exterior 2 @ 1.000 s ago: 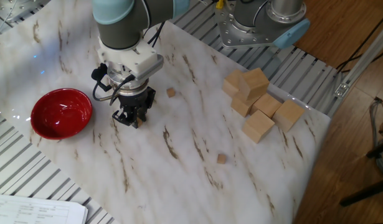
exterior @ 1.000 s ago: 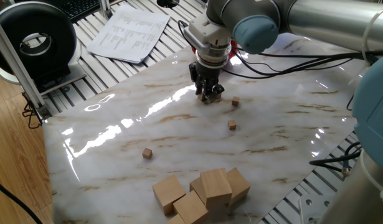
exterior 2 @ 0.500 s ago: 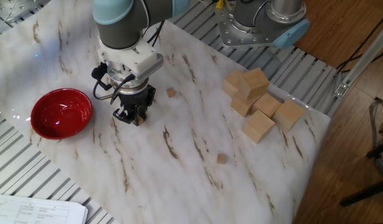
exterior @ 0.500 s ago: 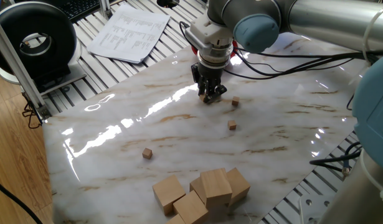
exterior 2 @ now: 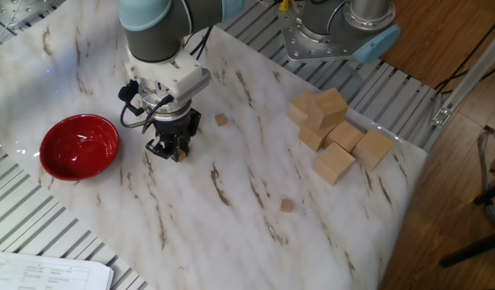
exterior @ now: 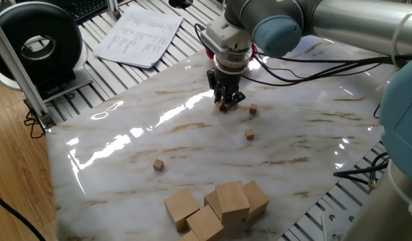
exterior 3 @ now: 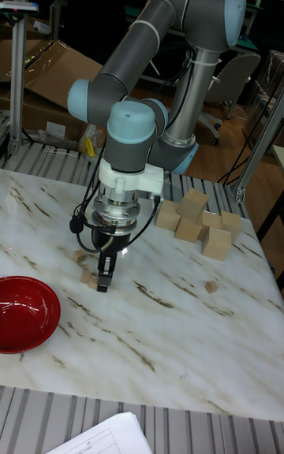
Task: Stack the blocks into a pyramid shape
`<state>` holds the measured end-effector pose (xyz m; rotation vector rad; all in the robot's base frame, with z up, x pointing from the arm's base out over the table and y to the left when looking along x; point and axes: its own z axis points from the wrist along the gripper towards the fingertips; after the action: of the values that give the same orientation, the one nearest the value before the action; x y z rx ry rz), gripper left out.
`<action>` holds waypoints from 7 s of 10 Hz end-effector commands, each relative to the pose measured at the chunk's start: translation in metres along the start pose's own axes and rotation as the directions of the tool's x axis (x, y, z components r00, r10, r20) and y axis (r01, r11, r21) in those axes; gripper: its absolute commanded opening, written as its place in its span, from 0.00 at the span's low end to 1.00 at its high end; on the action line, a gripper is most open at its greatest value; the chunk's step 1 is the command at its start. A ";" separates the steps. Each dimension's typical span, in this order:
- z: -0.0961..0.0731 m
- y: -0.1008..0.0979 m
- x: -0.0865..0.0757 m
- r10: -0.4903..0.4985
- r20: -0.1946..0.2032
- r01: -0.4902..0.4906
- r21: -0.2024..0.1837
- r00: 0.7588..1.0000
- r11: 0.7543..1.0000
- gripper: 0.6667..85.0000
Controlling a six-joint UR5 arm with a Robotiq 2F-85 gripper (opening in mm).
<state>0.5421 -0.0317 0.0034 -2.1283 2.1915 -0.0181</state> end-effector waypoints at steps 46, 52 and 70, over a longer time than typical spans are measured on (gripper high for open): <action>-0.003 0.013 0.023 -0.057 0.020 0.057 -0.002 0.998 0.998 0.45; -0.006 0.012 0.032 -0.091 0.001 0.091 0.001 0.996 0.996 0.52; -0.005 0.004 0.012 -0.068 0.018 0.068 -0.011 0.998 0.998 0.64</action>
<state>0.5350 -0.0470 0.0066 -2.2165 2.1096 0.0026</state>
